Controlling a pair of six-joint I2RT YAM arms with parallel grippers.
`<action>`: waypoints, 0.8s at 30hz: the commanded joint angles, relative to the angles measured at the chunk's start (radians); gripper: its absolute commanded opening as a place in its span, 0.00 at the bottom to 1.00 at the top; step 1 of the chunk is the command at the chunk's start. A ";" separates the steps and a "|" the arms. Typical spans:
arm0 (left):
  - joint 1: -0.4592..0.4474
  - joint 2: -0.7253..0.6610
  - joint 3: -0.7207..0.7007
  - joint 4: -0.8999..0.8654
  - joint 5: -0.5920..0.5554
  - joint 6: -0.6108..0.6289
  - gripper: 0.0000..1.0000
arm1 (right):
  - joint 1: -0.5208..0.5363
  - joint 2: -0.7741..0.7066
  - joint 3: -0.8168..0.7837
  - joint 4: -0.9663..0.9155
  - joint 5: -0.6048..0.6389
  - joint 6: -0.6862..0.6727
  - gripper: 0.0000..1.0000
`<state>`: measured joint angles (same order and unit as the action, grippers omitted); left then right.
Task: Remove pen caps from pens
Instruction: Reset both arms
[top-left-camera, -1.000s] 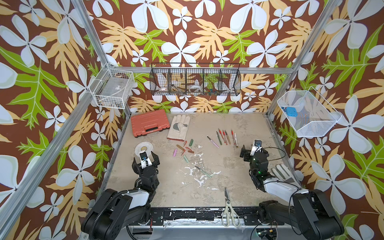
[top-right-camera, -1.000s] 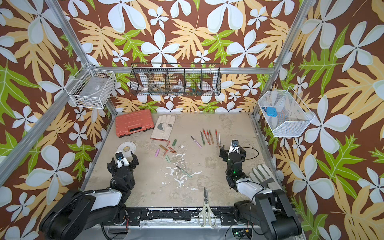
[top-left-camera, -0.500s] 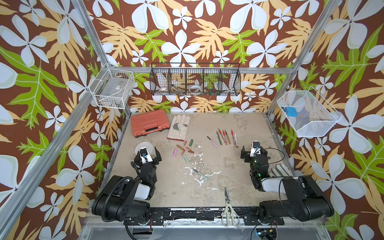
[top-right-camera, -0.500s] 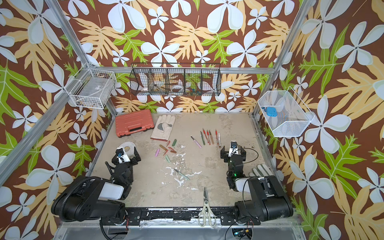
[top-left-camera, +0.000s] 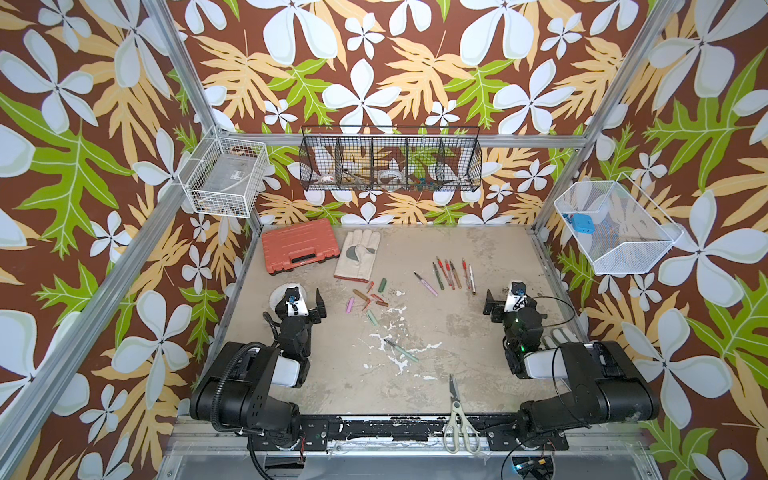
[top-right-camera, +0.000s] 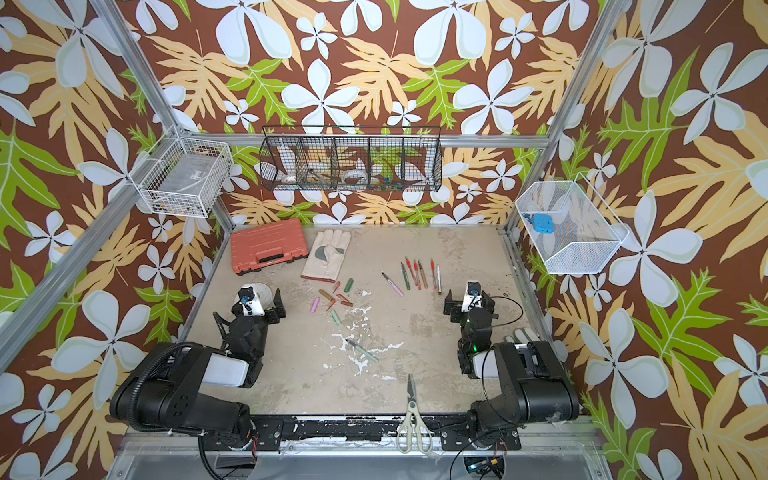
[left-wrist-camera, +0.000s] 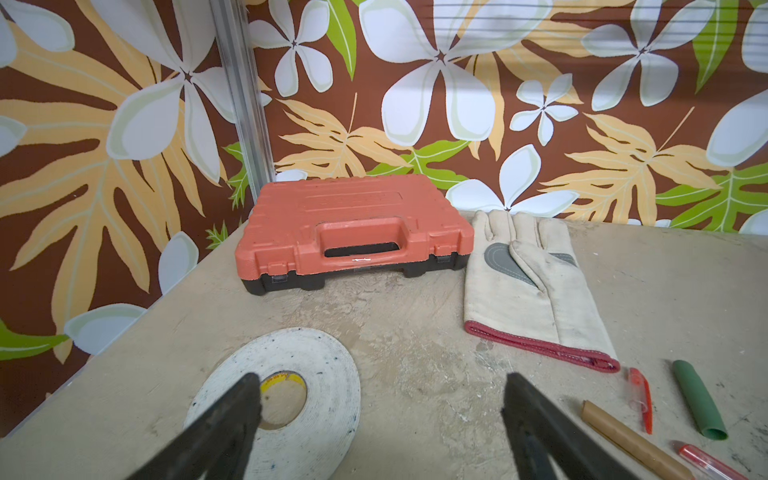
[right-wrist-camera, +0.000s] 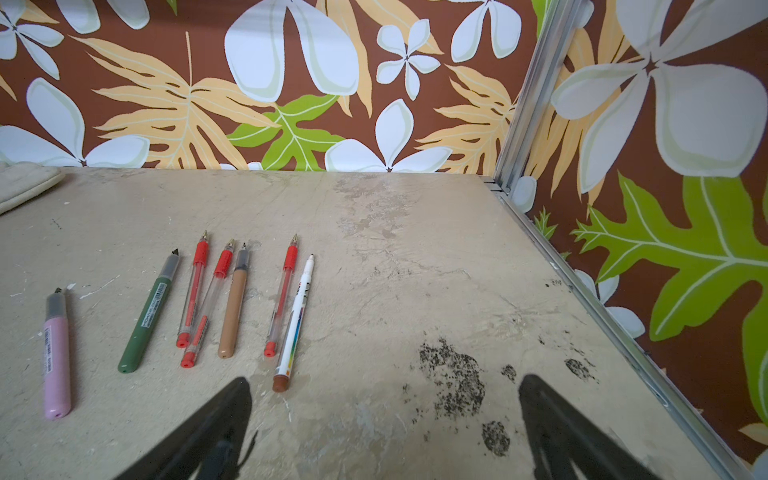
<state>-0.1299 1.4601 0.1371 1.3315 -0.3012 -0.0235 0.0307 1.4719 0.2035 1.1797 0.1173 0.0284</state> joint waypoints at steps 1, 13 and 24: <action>0.003 -0.005 -0.007 0.018 0.019 0.004 1.00 | -0.006 0.005 0.015 0.002 -0.095 -0.012 0.99; 0.003 -0.002 -0.009 0.027 0.016 0.004 1.00 | -0.010 -0.002 0.008 0.008 -0.100 -0.010 0.99; 0.003 -0.004 -0.011 0.030 0.015 0.004 1.00 | -0.009 -0.002 0.009 0.008 -0.099 -0.010 1.00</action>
<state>-0.1287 1.4578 0.1246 1.3357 -0.2867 -0.0208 0.0204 1.4723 0.2108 1.1782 0.0242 0.0216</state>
